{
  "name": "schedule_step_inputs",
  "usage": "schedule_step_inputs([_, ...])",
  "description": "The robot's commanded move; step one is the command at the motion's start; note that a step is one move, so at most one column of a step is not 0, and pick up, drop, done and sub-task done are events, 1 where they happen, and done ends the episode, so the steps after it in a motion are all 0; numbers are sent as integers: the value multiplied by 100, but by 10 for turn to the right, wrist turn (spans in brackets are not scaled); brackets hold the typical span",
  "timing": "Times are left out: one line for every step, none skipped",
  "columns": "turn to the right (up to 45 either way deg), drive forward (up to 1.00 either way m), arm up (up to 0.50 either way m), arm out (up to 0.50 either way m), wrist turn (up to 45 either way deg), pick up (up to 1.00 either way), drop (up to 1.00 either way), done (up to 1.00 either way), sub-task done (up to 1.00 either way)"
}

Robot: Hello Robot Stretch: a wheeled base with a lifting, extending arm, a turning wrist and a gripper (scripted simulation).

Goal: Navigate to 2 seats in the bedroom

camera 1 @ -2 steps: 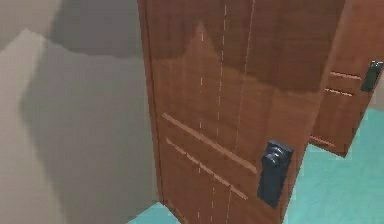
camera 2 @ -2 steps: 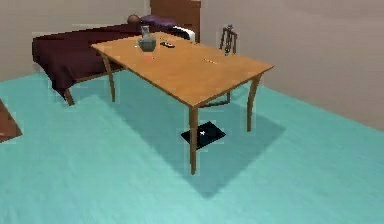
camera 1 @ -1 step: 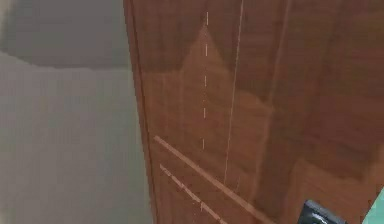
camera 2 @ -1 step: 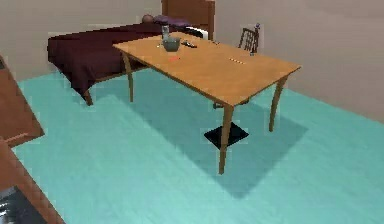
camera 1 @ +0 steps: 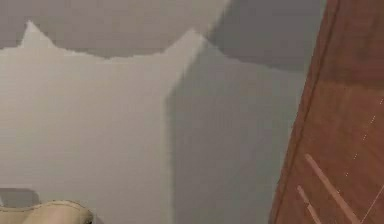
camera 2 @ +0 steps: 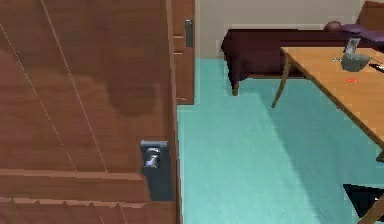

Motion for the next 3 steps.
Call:
schedule_step_inputs([-450, 0, 0, 0, 0, 0, 0, 0, 0])
schedule_step_inputs([-150, 0, 0, 0, 0, 0, 0, 0, 0])
schedule_step_inputs([0, 0, 0, 0, 0, 0, 0, 0, 100])
